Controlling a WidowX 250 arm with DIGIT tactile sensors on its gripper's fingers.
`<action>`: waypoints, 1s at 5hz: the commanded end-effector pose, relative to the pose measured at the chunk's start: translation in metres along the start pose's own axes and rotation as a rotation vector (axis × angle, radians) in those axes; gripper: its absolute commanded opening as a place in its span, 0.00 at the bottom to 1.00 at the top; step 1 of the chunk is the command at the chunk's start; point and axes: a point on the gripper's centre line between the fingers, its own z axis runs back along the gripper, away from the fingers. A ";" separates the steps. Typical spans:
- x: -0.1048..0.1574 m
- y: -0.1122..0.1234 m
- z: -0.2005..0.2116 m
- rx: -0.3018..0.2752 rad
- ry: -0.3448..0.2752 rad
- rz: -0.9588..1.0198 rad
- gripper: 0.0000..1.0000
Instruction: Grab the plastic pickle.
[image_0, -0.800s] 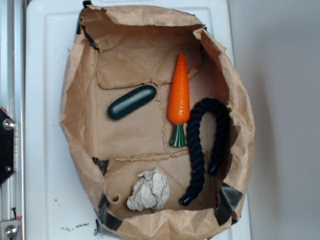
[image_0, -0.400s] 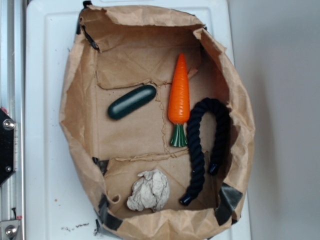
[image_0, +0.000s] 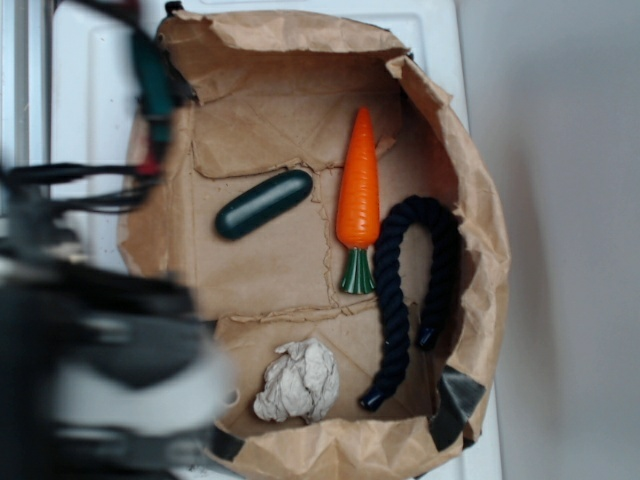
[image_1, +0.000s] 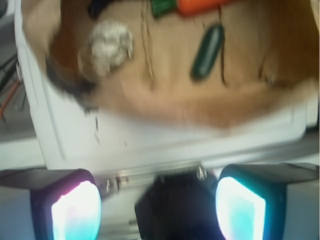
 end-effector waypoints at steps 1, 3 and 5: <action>0.105 -0.004 -0.039 0.028 -0.082 0.100 1.00; 0.076 0.023 -0.040 -0.050 -0.213 0.211 1.00; 0.064 0.062 -0.036 -0.045 -0.156 0.259 1.00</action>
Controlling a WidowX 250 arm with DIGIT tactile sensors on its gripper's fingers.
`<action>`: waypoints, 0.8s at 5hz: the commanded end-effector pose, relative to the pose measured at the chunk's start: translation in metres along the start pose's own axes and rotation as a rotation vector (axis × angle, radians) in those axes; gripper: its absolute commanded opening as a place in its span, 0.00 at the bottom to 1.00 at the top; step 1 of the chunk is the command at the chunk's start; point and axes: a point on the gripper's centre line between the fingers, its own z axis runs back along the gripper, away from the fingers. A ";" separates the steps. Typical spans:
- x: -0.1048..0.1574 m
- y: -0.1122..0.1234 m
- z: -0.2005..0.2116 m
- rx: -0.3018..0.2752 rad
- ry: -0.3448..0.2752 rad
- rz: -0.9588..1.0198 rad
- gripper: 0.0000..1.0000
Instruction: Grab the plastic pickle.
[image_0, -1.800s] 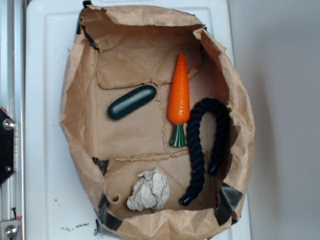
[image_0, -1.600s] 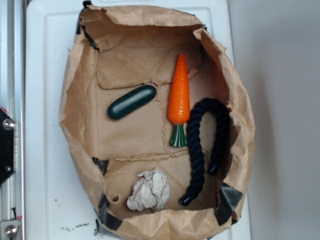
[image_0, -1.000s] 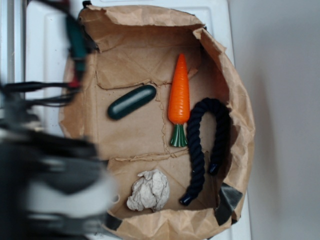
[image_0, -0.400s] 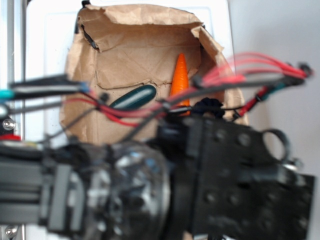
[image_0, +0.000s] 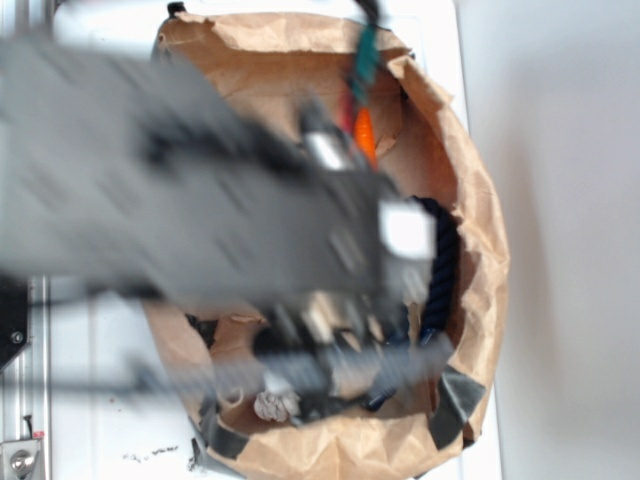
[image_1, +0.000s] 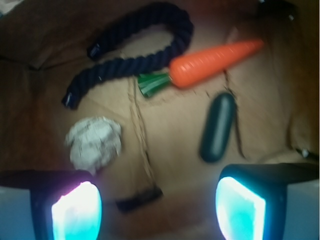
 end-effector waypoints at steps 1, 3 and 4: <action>0.016 0.033 -0.026 0.206 -0.009 0.045 1.00; 0.006 0.036 -0.047 0.245 -0.038 0.042 1.00; 0.006 0.036 -0.047 0.245 -0.038 0.042 1.00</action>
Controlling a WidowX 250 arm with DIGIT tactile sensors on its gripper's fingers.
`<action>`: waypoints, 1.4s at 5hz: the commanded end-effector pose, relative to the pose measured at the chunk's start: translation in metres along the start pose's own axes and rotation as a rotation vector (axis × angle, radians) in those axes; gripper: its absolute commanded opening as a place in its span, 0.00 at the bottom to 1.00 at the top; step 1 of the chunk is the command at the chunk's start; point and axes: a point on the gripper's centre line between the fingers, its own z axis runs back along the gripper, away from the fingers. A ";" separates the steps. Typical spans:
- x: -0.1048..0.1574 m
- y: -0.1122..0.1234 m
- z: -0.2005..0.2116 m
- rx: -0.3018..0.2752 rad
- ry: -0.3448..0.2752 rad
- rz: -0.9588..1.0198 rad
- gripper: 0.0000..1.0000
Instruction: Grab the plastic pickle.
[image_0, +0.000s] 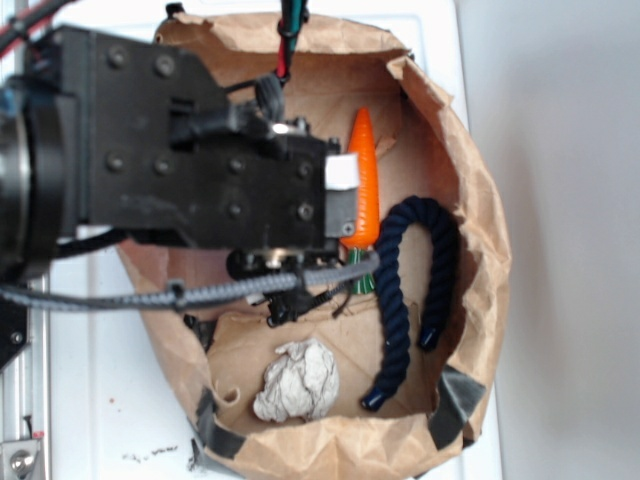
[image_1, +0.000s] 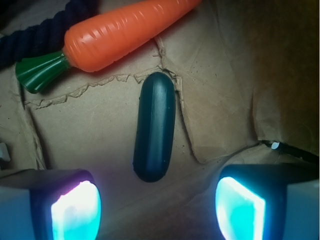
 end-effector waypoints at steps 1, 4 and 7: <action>0.008 0.003 0.014 -0.007 -0.036 -0.007 1.00; 0.017 0.019 -0.003 -0.063 -0.085 -0.031 1.00; 0.025 0.042 -0.029 -0.188 -0.037 -0.150 1.00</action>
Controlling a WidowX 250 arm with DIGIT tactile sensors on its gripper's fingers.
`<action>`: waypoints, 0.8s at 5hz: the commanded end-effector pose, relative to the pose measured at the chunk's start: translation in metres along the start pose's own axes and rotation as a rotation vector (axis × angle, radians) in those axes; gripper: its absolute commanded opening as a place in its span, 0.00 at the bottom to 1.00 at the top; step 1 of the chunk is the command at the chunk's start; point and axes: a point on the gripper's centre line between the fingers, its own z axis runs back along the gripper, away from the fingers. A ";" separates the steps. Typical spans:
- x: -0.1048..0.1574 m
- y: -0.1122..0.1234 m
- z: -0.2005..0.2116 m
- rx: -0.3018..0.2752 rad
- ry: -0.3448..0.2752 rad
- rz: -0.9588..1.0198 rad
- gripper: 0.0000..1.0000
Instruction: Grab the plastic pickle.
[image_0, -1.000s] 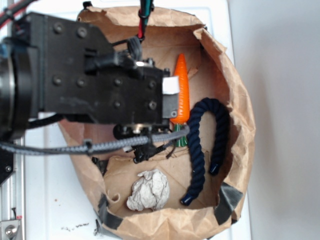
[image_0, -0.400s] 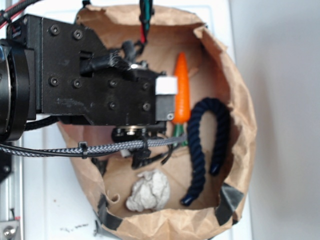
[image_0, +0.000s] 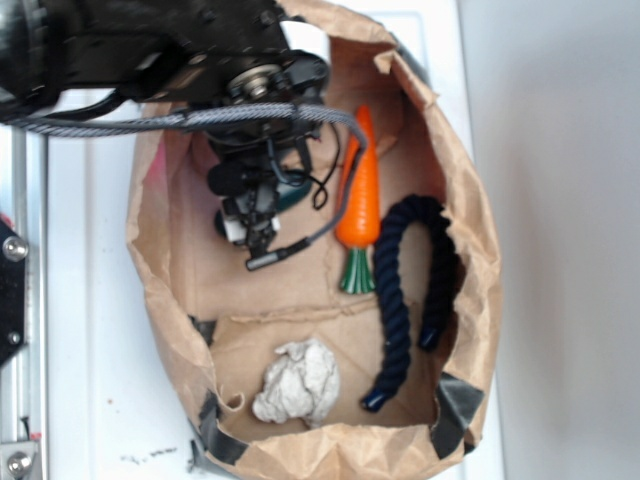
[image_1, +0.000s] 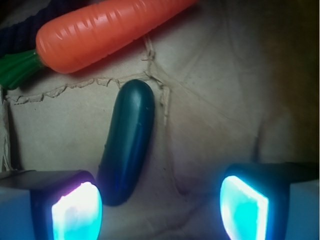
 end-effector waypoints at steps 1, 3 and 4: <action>0.006 0.004 -0.010 0.043 -0.017 -0.036 1.00; 0.008 -0.009 -0.003 0.105 0.045 0.077 1.00; 0.008 -0.011 -0.004 0.121 0.053 0.118 1.00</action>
